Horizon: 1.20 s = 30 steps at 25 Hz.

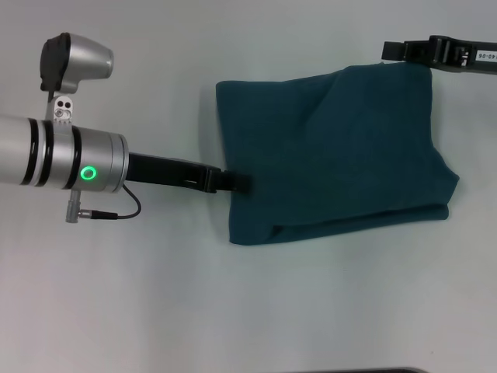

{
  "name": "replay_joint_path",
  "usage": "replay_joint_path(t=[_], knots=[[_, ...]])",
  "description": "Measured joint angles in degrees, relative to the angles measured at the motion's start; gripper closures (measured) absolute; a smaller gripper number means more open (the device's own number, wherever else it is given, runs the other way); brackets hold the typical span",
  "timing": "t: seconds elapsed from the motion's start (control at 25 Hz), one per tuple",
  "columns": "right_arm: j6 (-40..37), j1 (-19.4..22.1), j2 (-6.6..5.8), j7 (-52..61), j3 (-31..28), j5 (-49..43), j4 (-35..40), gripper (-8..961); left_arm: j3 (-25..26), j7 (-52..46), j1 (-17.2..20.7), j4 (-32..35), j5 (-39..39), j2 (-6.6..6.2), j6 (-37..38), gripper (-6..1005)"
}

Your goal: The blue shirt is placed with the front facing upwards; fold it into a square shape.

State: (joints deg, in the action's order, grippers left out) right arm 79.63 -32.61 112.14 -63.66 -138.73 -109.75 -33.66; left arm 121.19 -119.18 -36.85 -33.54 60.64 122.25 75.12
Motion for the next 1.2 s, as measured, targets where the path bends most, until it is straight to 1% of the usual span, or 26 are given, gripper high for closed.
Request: replay_joint_path(t=[0.16, 0.36, 0.44, 0.56, 0.68, 1.0, 1.2], knots=[[0.0, 0.0, 0.0, -0.03, -0.13, 0.03, 0.0, 892, 0.14, -0.06, 0.0, -0.33, 0.0, -0.17, 0.48, 665], [-0.11, 0.0, 0.05, -0.12, -0.21, 0.06, 0.0, 891, 0.38, -0.23, 0.07, -0.76, 0.01, -1.36, 1.95, 881], [-0.24, 0.01, 0.12, -0.13, -0.23, 0.07, 0.0, 890, 0.48, -0.19, 0.11, -0.76, 0.09, -1.62, 2.16, 970], [-0.29, 0.06, 0.22, -0.14, -0.3, 0.07, 0.0, 889, 0.33, -0.04, -0.01, -0.76, 0.07, -1.76, 2.38, 1002], [-0.29, 0.08, 0.26, -0.12, -0.37, 0.08, 0.0, 888, 0.06, 0.02, -0.26, -0.82, -0.06, -2.37, 2.53, 1000], [-0.3, 0.09, 0.27, 0.1, -0.48, 0.16, 0.0, 885, 0.35, 0.55, 0.07, -1.97, -0.64, -5.91, 6.06, 995], [-0.36, 0.09, 0.27, 0.23, -0.49, 0.16, 0.0, 884, 0.55, 0.68, 0.66, -2.38, -0.79, -7.75, 6.55, 992]])
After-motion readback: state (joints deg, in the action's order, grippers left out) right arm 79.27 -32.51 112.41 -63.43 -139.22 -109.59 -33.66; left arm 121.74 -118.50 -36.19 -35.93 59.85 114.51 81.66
